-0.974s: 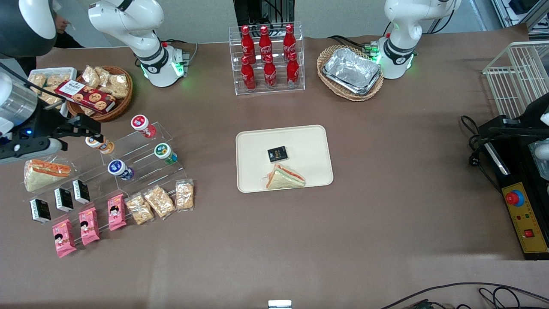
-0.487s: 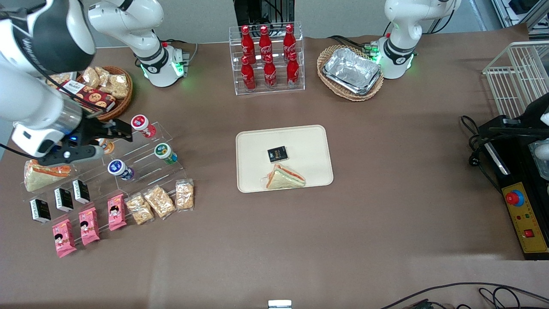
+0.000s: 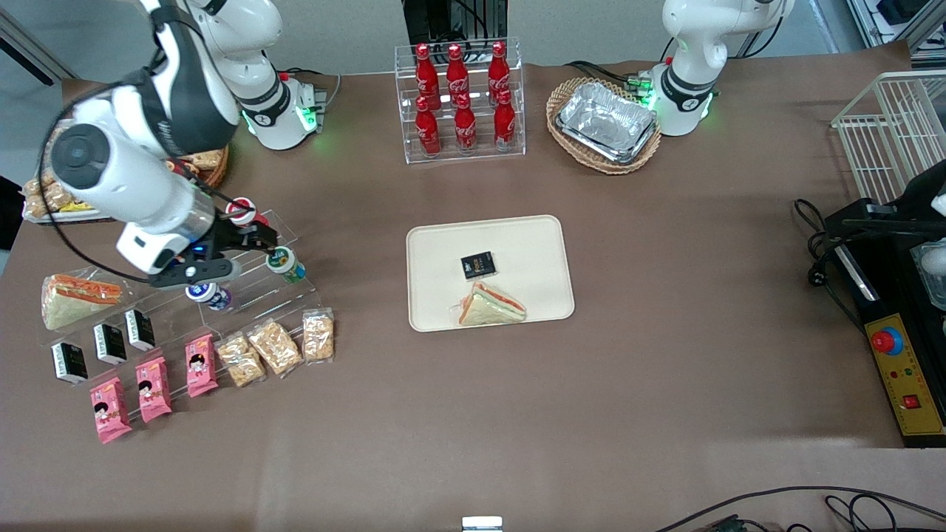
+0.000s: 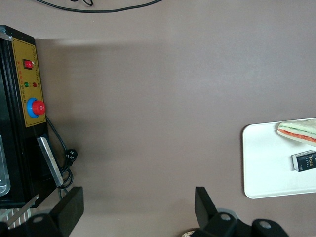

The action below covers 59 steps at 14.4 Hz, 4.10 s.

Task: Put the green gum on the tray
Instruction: 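Move the right gripper over the green-labelled gum bottle in the rack, then lower the right gripper and close it on the green gum bottle, then lift the green gum bottle up out of the rack, then carry the green gum bottle over the cream tray beside the black box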

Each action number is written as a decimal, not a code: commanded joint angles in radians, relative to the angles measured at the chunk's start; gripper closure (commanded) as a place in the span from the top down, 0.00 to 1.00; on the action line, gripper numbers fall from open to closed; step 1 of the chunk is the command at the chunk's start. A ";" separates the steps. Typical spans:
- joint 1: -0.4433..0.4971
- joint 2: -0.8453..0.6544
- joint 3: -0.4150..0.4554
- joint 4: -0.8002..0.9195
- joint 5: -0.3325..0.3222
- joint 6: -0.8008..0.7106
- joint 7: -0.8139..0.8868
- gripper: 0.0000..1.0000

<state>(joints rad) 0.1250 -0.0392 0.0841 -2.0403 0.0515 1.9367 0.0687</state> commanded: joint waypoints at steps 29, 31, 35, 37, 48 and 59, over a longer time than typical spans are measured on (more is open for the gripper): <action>-0.005 -0.082 0.037 -0.453 -0.007 0.539 0.006 0.43; -0.007 -0.080 0.036 -0.347 -0.002 0.379 0.016 0.42; -0.013 -0.053 0.029 -0.035 0.004 0.008 0.014 0.42; -0.015 -0.025 0.022 0.134 0.007 -0.172 0.014 0.42; 0.186 -0.004 0.003 0.413 0.060 -0.403 0.392 0.42; 0.633 0.165 -0.110 0.113 0.053 0.183 0.899 0.42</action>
<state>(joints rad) 0.7091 0.1176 -0.0070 -1.7822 0.0964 1.9534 0.9312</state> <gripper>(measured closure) 0.405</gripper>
